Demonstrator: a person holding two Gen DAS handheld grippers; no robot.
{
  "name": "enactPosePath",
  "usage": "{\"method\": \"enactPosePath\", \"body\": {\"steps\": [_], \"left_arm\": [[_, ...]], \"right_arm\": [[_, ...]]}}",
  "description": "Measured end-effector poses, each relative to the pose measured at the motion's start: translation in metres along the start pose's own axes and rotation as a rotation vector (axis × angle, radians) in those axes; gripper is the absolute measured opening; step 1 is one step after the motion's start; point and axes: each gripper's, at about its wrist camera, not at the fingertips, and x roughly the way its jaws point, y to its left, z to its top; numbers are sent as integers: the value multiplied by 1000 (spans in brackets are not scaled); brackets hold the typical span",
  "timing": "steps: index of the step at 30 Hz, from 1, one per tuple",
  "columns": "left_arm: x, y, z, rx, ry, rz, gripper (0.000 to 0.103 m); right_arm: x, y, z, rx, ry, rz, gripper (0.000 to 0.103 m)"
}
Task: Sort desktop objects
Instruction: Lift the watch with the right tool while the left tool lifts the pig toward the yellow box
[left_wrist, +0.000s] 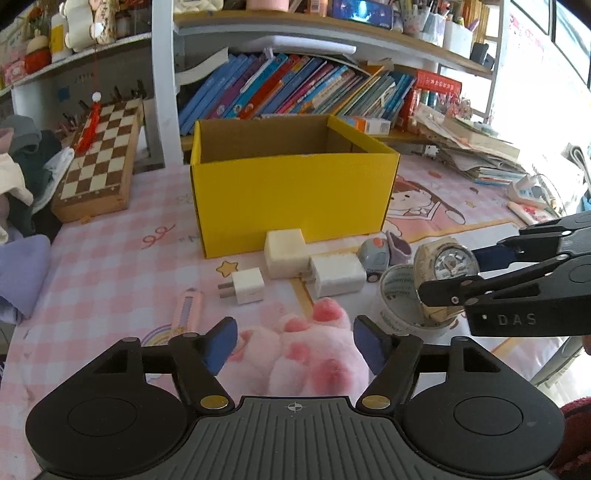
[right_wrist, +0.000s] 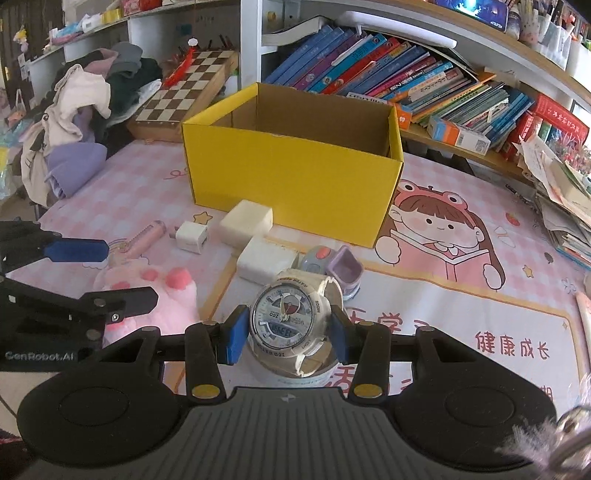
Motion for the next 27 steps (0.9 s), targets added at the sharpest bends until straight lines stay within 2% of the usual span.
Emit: {"method": "enactPosePath", "body": {"steps": [5,15,18,27], "left_arm": [[5,-4,-4,20,42,0,75],[16,-16,-9,98,72,55,87],[21,-19,-9,115,97,76,94],[31,-22,-14,169,117,133,96]], "right_arm": [[1,0,-1,-6,7,3,43],[4,0,-4,-34,42,19,43],[1,-1,-4,-38,27,20,43],[-16,1,-2,-63,-67,3,43]]}}
